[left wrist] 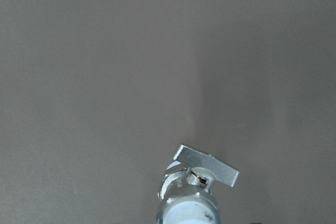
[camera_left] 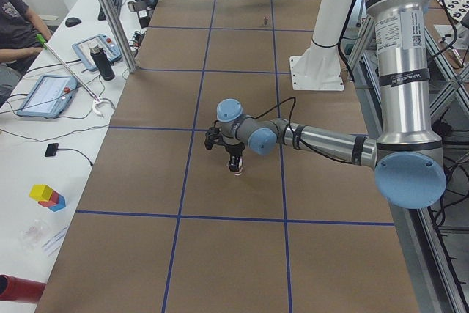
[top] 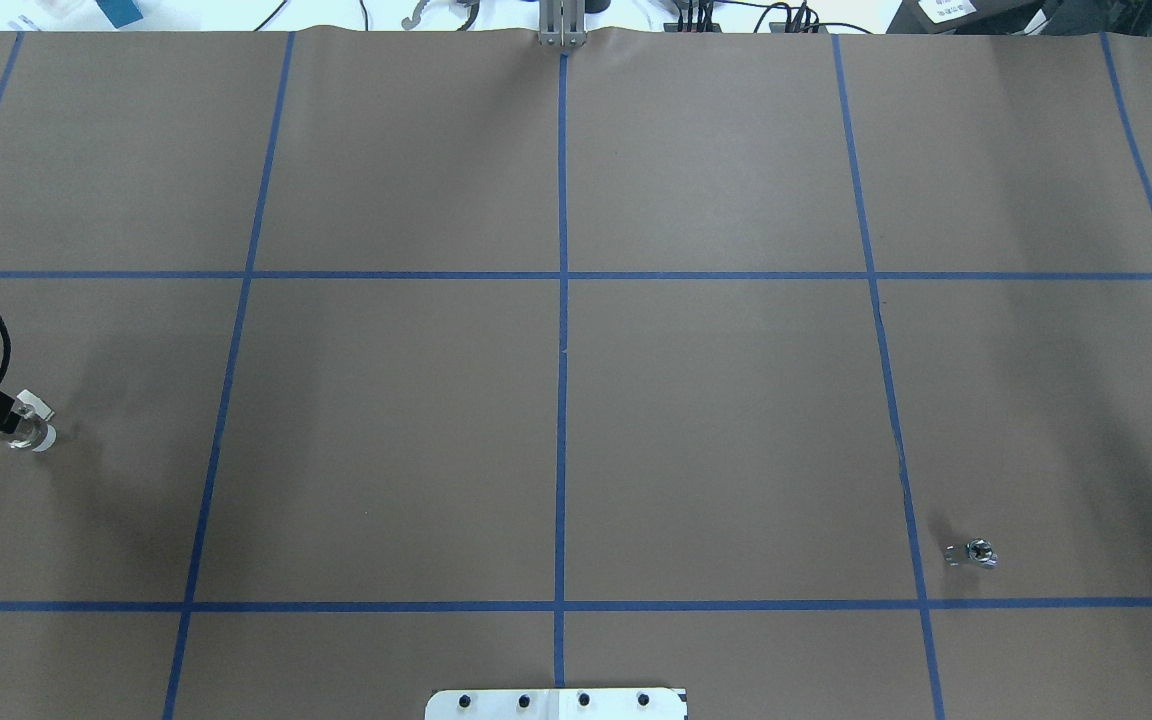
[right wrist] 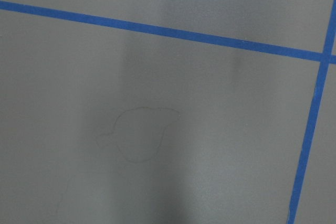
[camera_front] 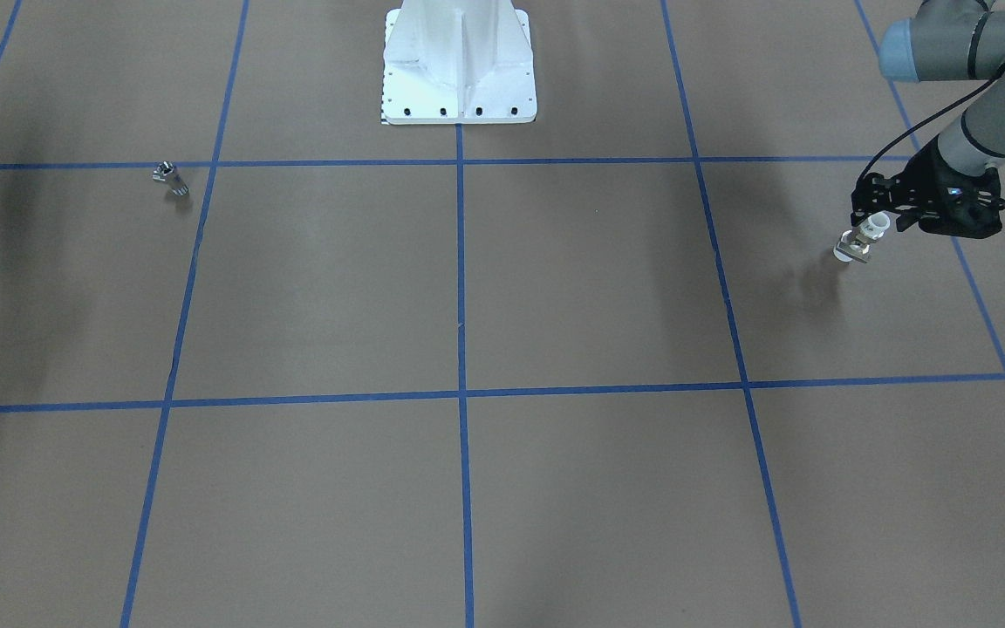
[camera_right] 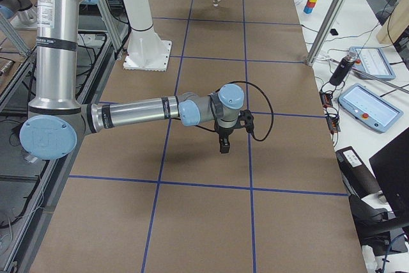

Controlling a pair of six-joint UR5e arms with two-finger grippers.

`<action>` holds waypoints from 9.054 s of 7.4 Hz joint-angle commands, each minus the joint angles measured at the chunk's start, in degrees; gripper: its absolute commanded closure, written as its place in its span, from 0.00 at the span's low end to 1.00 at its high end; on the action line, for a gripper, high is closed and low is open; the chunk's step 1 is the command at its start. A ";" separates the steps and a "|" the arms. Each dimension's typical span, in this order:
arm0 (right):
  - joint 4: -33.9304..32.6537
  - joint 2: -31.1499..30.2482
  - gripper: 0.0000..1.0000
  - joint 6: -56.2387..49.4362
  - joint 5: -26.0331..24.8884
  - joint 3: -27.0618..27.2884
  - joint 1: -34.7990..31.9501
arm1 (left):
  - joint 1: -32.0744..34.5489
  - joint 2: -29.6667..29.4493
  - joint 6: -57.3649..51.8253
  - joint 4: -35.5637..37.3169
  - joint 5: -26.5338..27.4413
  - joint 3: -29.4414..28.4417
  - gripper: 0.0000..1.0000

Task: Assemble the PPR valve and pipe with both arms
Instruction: 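Reach the left gripper down and grasp the white PPR valve body, then lift the white valve with the left gripper toward the table center, then lower the white valve upright onto the table center with the left gripper, then open the left gripper and withdraw while the right arm reaches toward the silver fitting, then lower the right gripper and grasp the small silver fitting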

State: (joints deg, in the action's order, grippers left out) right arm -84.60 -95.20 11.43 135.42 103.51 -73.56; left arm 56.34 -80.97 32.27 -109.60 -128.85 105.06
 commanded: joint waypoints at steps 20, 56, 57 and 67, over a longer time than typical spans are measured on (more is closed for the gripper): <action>0.05 -0.07 0.00 0.00 -0.07 -0.24 0.00 | -21.10 -66.86 39.44 19.78 10.28 -31.67 1.00; 29.93 -9.37 0.00 50.06 -13.58 13.09 31.08 | -15.13 -41.29 32.77 20.74 10.99 0.67 0.35; 29.85 -9.91 0.01 56.19 -18.65 15.30 35.90 | -14.07 -39.37 30.24 21.00 10.29 1.72 0.35; 27.65 -13.43 0.15 66.97 -29.25 17.25 48.51 | -13.01 -36.45 28.11 20.92 10.20 3.05 0.34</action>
State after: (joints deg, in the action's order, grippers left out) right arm -56.19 -108.78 78.39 106.41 121.01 -25.48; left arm 43.33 -117.55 60.31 -88.68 -118.65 108.03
